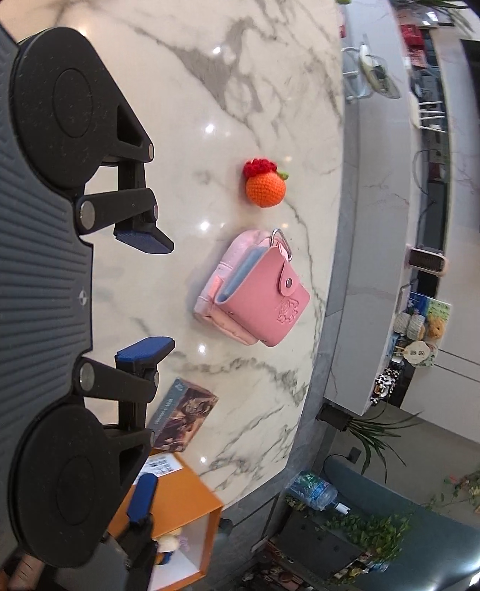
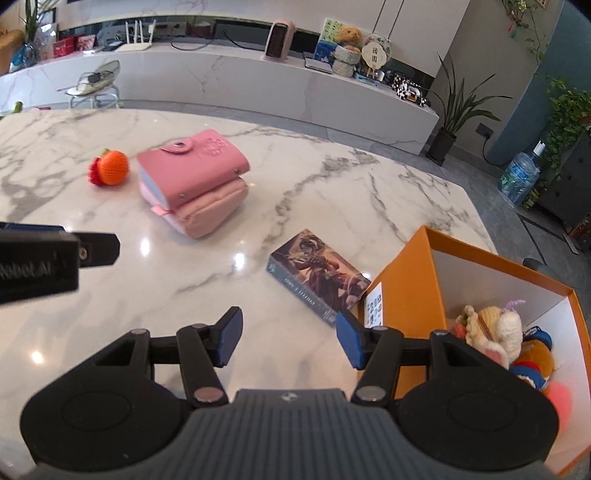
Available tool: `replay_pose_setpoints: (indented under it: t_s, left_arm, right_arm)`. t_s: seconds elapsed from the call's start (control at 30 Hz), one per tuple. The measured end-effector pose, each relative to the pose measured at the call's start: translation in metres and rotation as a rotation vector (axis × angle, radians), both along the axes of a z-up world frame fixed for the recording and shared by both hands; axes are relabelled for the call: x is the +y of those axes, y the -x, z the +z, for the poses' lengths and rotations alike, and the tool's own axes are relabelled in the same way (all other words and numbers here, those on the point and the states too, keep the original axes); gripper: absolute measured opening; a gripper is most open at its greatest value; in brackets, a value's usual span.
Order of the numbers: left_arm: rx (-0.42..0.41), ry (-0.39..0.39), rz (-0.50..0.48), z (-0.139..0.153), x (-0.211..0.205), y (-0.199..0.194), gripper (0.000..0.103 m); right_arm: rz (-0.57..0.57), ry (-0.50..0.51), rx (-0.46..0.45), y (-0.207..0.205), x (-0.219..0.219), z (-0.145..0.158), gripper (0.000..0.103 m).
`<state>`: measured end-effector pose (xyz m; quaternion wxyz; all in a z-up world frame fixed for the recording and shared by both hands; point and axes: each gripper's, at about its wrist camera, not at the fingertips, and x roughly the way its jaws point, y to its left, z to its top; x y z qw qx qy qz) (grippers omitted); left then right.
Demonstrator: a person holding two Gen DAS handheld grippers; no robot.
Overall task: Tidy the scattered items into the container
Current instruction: 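Move the left gripper to the pink card wallet while the right gripper approaches the card deck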
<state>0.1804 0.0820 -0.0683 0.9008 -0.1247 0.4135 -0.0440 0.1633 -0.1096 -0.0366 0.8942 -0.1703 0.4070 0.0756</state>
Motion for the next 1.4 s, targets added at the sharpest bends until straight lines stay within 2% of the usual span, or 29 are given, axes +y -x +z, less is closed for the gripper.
replay_pose_setpoints:
  t_s: [0.17, 0.27, 0.37, 0.43, 0.63, 0.87, 0.93, 1.07, 1.4]
  left_arm:
    - [0.009, 0.002, -0.007, -0.001, 0.000, -0.032, 0.058]
    - [0.009, -0.044, -0.038, 0.000, -0.004, -0.051, 0.059]
    - [0.002, -0.102, -0.077, 0.000, -0.007, -0.069, 0.069]
    - [0.007, -0.133, -0.091, -0.001, -0.007, -0.081, 0.076]
    - [0.018, -0.190, -0.132, -0.011, -0.010, -0.110, 0.082]
    - [0.008, -0.202, -0.151, -0.018, -0.018, -0.121, 0.088]
    - [0.002, -0.209, -0.165, -0.022, -0.021, -0.122, 0.094]
    - [0.009, -0.183, -0.152, -0.025, -0.020, -0.123, 0.095]
    - [-0.009, -0.256, -0.191, -0.032, -0.038, -0.112, 0.098]
  right_arm:
    - [0.024, 0.030, 0.014, -0.025, 0.008, -0.008, 0.059]
    - [0.039, 0.037, 0.031, -0.043, 0.012, -0.008, 0.065]
    - [0.037, 0.028, 0.066, -0.063, 0.012, -0.009, 0.068]
    - [0.029, 0.021, 0.092, -0.076, 0.012, -0.011, 0.074]
    - [0.033, 0.025, 0.133, -0.101, 0.012, -0.023, 0.080]
    - [0.072, 0.059, 0.195, -0.118, 0.015, -0.041, 0.081]
    - [0.079, 0.073, 0.207, -0.119, 0.016, -0.046, 0.081]
    - [0.096, 0.095, 0.201, -0.118, 0.019, -0.050, 0.088]
    - [0.103, 0.077, 0.173, -0.116, 0.018, -0.053, 0.090]
